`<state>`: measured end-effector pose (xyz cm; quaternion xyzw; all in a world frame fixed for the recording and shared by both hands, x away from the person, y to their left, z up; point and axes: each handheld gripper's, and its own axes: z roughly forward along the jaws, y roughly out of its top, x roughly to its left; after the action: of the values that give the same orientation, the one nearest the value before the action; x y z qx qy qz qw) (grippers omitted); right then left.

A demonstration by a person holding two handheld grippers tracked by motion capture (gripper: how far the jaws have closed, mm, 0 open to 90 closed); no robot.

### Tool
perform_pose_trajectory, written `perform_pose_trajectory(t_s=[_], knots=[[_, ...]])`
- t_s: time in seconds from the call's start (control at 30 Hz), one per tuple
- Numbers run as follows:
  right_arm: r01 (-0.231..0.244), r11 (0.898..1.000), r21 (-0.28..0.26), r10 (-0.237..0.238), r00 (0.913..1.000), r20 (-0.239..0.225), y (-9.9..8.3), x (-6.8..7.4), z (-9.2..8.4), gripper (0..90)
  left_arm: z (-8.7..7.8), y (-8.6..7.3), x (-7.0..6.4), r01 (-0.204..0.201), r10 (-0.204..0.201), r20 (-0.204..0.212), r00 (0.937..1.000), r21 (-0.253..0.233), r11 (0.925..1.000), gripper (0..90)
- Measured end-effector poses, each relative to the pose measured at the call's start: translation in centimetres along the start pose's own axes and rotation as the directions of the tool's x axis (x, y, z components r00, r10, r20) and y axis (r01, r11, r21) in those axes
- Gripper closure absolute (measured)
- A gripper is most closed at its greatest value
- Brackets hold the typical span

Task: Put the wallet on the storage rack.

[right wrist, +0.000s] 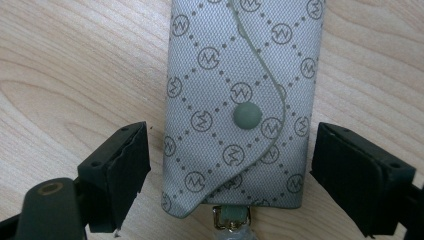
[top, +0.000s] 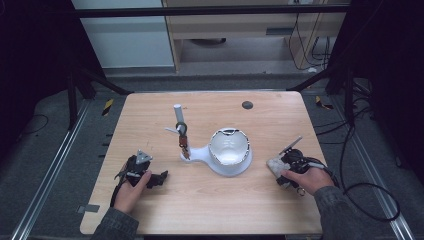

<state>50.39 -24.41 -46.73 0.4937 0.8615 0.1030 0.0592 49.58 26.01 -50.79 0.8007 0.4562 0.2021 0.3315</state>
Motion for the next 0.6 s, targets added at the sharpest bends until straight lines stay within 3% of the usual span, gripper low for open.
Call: perform_pose_trajectory(t_s=[0.43,0.6], knots=[[-0.001,1.000,0.010,0.001,1.0000,0.000,-0.28,-0.23,0.40,19.7,0.02,0.00,-0.03,-0.003,0.003,0.002,1.0000,-0.002,1.0000,2.3],[0.001,1.000,0.002,-0.001,1.0000,0.000,-0.39,-0.23,0.39,25.9,0.02,-0.01,-0.04,-0.003,0.003,0.002,1.0000,-0.002,1.0000,2.3]])
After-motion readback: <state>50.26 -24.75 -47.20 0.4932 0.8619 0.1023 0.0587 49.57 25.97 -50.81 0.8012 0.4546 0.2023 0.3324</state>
